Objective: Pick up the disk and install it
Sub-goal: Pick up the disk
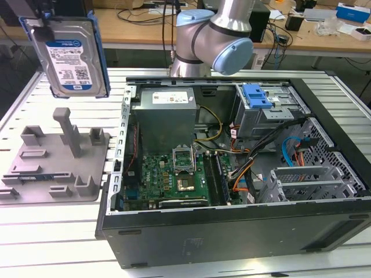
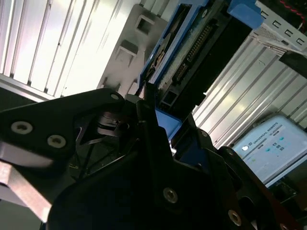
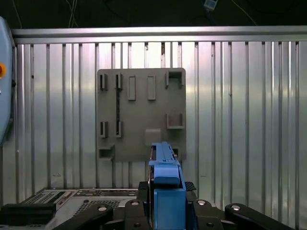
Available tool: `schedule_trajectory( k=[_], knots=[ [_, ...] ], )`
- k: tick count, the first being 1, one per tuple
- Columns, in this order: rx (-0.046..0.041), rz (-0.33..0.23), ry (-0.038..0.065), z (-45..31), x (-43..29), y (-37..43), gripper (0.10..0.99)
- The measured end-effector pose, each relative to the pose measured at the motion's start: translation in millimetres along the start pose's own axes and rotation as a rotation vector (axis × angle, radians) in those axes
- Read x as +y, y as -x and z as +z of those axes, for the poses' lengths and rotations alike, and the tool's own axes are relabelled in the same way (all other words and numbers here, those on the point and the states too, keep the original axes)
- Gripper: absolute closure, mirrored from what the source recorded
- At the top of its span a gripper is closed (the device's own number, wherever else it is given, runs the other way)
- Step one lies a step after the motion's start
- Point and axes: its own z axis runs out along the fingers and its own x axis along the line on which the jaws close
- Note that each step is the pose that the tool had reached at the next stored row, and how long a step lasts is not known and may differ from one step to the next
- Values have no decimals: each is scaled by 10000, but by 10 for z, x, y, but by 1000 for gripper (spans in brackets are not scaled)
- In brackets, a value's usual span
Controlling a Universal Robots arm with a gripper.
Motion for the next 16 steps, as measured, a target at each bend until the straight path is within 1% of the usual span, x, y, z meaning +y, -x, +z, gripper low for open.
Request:
schedule_trajectory(
  k=[3,5,6,9,11,12,15,16],
  knots=[
    [0,-1,3,-2,-112,-13,722],
    [0,0,4,-11,-227,-14,722],
    [1,-1,11,-23,-268,-15,722],
    [0,4,31,-69,-337,-16,722],
    [-1,6,51,-86,-386,-23,722],
    [0,5,60,-92,-416,-31,722],
    [0,2,97,-106,-582,-97,722],
    [1,2,103,-107,-608,-111,722]
  ],
)
